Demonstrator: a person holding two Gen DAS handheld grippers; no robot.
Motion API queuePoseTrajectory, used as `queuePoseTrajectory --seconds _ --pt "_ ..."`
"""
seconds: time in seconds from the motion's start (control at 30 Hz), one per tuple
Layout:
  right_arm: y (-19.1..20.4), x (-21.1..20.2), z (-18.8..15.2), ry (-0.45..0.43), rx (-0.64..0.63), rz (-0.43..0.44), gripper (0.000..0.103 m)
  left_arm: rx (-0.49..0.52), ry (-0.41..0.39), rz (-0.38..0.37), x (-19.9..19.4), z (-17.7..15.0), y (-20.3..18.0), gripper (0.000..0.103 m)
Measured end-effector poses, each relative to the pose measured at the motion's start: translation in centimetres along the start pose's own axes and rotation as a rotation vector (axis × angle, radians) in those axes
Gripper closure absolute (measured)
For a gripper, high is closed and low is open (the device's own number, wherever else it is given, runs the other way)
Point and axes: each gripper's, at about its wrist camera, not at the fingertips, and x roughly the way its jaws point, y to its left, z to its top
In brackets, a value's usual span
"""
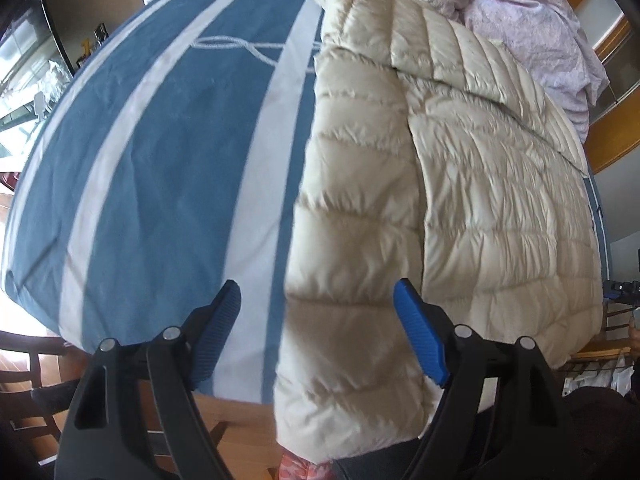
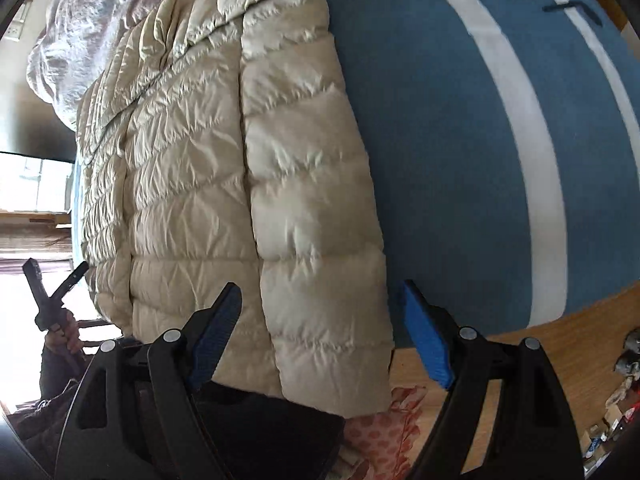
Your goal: Fold large clothes
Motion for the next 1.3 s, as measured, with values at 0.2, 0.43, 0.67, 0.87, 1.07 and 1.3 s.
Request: queuePoseTrajectory --seconds 0.2,0.43,0.67,0.87,1.07,1.3 --pt "-0.4 0.6 -0.3 0.022 -0.001 0.02 0.022 0.0 0.017 -0.024 0.3 -1.5 -0.9 0.032" --pt "-2.0 0.1 -0.9 0.044 -0.004 0.122 0.03 -0.012 0.013 -0.05 -0.1 -3.3 -1.4 0.038" --pt "-2.8 0.3 -1.7 0.087 0.024 0.244 0.038 -0.027 0.02 -0.07 -0.7 -4.8 -1.5 0.042" --pt "-2.7 0.1 -1.8 0.091 0.005 0.252 0.044 -0.021 0.036 -0.064 -0.7 -5.3 -2.1 0.045" --pt "-2.1 0.5 -2.2 0.112 -0.018 0.256 0.046 -0.017 0.051 -0.058 -0.5 -5.3 -2.6 0.05" --pt "-1.9 0.7 -2.6 0.107 -0.037 0.243 0.082 -0.018 0.051 -0.061 -0.9 -5.2 -2.6 0.068"
